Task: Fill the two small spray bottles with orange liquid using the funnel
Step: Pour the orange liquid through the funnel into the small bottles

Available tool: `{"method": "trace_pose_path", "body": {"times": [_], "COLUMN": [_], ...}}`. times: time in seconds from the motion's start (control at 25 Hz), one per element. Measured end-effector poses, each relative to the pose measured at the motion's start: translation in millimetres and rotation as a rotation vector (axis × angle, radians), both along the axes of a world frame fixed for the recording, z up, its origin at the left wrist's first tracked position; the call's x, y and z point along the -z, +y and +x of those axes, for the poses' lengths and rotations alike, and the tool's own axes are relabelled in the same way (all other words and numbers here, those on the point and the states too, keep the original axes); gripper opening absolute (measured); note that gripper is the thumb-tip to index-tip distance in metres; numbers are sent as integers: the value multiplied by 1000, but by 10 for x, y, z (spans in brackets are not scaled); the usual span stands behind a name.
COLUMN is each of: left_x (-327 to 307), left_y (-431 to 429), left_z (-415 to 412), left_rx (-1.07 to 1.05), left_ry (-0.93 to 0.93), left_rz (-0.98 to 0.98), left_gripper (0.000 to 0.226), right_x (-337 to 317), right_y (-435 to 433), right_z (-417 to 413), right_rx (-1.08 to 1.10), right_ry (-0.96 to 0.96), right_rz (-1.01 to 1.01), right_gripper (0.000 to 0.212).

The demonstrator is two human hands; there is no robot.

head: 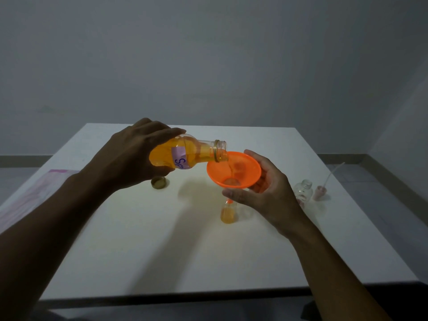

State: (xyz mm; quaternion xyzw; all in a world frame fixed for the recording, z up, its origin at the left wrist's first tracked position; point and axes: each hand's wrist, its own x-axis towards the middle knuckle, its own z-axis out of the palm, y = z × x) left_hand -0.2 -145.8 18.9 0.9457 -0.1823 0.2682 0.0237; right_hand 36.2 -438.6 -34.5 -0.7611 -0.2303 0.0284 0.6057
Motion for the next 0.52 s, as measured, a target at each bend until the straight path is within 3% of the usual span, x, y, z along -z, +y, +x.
{"method": "trace_pose_path", "body": {"times": [0.52], "left_x": [4], "left_y": [0], "left_z": [25], "left_rx": [4], "left_ry": [3], "left_rz": [-12], "left_gripper": [83], "right_x": [3], "right_y": [-9], "right_z": [10], "right_rx": [2], "right_ry": [-7], "right_rz": [2], "right_gripper": [98]}}
